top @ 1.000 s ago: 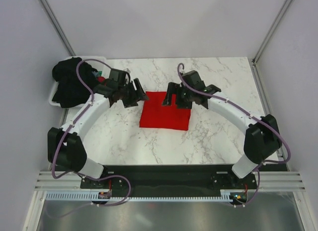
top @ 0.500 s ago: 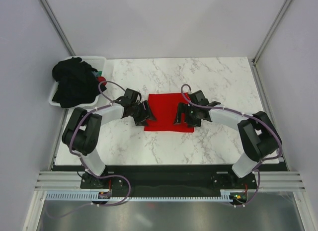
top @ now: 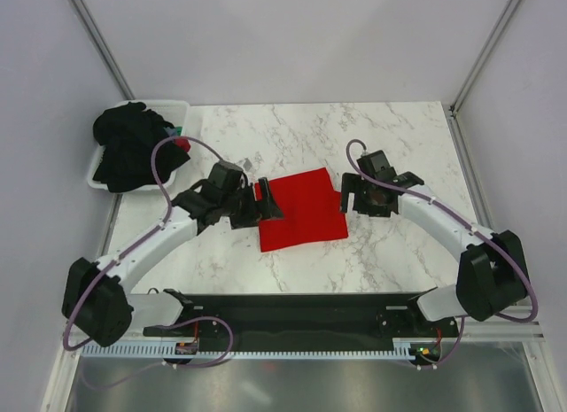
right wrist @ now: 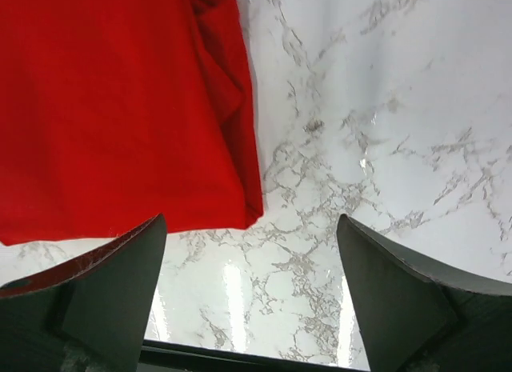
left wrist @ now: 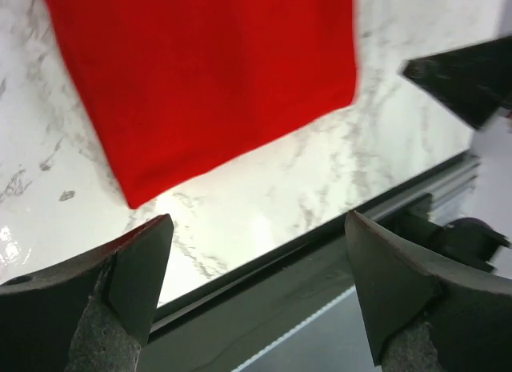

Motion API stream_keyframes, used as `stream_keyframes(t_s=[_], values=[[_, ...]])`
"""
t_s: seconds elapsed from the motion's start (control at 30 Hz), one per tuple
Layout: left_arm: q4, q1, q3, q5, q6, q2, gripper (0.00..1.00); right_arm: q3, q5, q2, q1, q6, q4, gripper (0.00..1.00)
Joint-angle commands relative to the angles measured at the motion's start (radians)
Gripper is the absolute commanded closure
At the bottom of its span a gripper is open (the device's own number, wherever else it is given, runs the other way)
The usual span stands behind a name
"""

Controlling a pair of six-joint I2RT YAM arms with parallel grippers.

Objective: Fold and stack the t-shirts

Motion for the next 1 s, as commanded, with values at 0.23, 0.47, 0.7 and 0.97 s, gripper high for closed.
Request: stream_keyframes(t_s=[0.23, 0.47, 0.7, 0.97], values=[[-0.408, -0.013, 0.217, -0.201, 0.166, -0.271, 0.04, 0.154, -0.033, 0.174, 0.004, -0.087, 0.060, 0.07], [-0.476, -0.013, 0.148, -0.294, 0.229, -0.431, 0.04, 0.299, -0.026, 0.387, -0.004, -0.141, 0.084, 0.15], [-0.465, -0.013, 0.105, -0.364, 0.248, -0.537, 0.04, 0.372, -0.049, 0.549, -0.014, -0.159, 0.115, 0.46], [-0.347, -0.013, 0.026, -0.364, 0.257, -0.618, 0.04, 0.373, -0.069, 0.600, -0.086, -0.196, 0.129, 0.81]])
